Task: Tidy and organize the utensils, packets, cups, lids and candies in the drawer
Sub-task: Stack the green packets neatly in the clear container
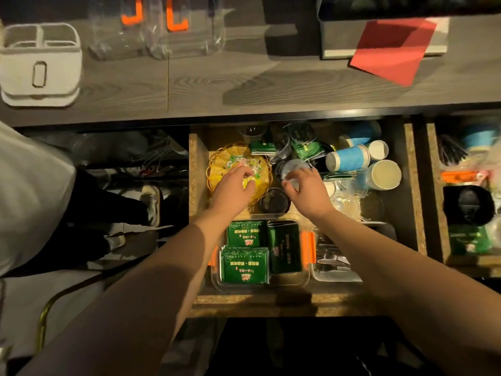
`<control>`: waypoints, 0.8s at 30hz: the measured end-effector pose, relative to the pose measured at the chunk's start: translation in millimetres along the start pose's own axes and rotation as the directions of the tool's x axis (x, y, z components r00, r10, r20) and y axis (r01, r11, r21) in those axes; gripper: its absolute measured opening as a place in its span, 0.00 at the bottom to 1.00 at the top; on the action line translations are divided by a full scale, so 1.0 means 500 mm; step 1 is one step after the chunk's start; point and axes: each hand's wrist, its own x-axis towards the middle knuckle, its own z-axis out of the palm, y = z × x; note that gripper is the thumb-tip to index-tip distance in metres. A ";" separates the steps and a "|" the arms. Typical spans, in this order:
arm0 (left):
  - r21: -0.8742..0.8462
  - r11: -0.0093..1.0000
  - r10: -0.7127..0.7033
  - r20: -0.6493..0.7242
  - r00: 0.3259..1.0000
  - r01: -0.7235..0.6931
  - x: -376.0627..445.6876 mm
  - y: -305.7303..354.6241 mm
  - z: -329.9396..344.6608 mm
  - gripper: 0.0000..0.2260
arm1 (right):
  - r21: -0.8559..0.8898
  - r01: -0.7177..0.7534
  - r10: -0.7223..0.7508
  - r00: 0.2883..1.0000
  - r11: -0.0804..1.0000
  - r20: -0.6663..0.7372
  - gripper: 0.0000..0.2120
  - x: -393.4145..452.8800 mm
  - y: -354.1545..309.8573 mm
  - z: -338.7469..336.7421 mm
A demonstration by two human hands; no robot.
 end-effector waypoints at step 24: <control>-0.511 0.648 -0.683 -0.062 0.728 0.564 0.293 0.002 0.104 0.16 | -0.183 -0.387 0.392 0.920 0.904 -0.006 0.21 0.288 0.103 0.003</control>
